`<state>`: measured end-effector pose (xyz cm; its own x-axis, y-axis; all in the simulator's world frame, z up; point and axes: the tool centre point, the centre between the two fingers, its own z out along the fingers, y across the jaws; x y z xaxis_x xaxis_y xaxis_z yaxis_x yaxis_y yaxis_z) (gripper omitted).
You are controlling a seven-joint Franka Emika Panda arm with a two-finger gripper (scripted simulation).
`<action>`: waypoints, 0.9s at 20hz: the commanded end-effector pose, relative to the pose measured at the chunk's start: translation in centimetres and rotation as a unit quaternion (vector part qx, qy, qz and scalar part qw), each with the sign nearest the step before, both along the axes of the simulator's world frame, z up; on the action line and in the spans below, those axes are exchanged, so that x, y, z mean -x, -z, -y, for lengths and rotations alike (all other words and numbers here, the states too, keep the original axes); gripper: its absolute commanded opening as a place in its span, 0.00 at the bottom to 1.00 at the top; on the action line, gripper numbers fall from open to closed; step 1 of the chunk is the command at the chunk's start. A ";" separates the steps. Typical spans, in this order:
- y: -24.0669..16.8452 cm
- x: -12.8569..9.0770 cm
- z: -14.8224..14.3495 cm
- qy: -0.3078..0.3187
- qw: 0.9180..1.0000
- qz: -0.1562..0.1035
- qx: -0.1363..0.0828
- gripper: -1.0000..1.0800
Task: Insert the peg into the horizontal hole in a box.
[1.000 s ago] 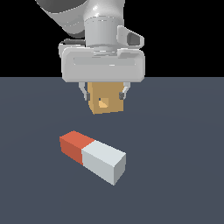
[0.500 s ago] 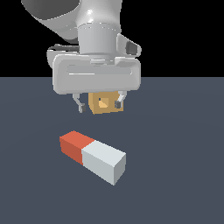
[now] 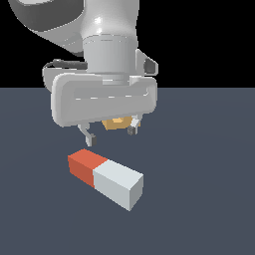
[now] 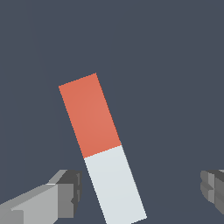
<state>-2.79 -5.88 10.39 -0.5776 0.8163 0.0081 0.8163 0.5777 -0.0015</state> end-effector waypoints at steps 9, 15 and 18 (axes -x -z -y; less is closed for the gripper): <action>2.1 -0.7 3.0 -0.111 0.994 0.002 0.001 0.96; 2.8 -1.1 4.0 -0.150 0.989 0.003 0.002 0.96; 3.0 -1.3 4.3 -0.162 0.987 0.003 0.002 0.96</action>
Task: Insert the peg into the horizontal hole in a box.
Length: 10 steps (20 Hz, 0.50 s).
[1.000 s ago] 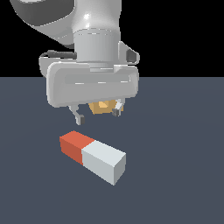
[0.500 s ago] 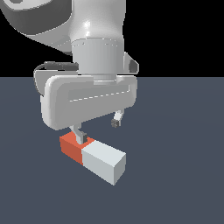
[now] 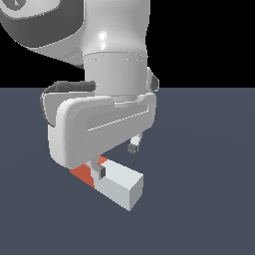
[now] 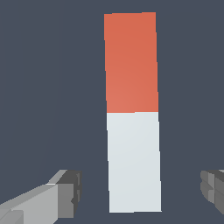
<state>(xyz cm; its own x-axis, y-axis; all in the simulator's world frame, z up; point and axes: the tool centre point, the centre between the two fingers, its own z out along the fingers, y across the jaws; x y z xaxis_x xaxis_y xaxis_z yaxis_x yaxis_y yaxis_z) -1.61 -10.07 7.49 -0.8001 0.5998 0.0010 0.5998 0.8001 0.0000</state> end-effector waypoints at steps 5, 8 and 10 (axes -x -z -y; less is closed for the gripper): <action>0.2 -0.2 0.3 -0.015 1.000 0.000 0.000 0.96; 0.4 -0.2 0.3 -0.012 1.000 0.000 0.000 0.96; 0.8 -0.2 0.3 -0.013 1.000 0.000 0.000 0.96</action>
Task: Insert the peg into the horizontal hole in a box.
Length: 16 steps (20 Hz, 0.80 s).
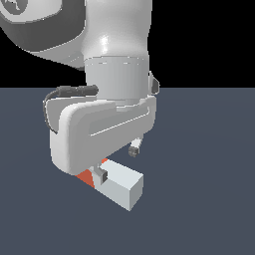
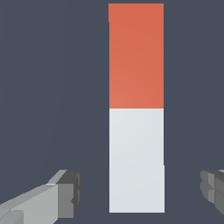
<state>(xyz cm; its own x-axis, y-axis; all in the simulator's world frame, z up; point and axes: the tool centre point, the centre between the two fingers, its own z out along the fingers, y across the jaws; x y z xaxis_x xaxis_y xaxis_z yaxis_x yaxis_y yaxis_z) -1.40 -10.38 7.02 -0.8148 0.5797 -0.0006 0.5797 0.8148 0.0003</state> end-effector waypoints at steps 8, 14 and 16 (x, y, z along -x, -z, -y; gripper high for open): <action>3.8 0.1 -0.1 -0.002 1.000 0.000 0.000 0.96; 4.8 0.0 0.0 -0.002 1.000 0.000 0.000 0.96; 4.8 0.0 0.0 -0.002 1.000 0.000 0.000 0.00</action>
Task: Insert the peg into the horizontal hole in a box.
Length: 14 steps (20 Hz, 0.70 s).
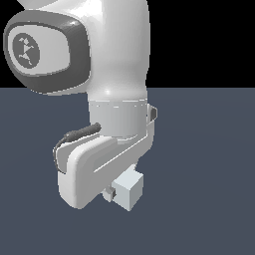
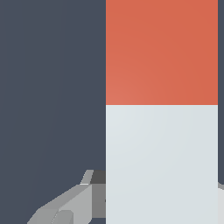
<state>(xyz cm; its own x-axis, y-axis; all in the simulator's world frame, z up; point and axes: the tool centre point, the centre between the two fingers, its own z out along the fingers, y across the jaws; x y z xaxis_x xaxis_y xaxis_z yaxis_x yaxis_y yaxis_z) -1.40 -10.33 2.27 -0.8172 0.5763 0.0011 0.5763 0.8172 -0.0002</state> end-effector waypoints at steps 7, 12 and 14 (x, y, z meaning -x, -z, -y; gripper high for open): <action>0.0 0.0 0.0 0.000 1.000 0.000 0.000 0.00; 0.0 0.0 -0.2 0.002 1.000 0.000 0.000 0.00; -0.1 0.1 -0.5 0.005 1.000 0.000 0.000 0.00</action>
<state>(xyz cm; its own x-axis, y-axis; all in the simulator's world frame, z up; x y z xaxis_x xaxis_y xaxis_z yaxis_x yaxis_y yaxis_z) -1.49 -10.16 2.28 -0.8126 0.5828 0.0009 0.5828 0.8126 -0.0008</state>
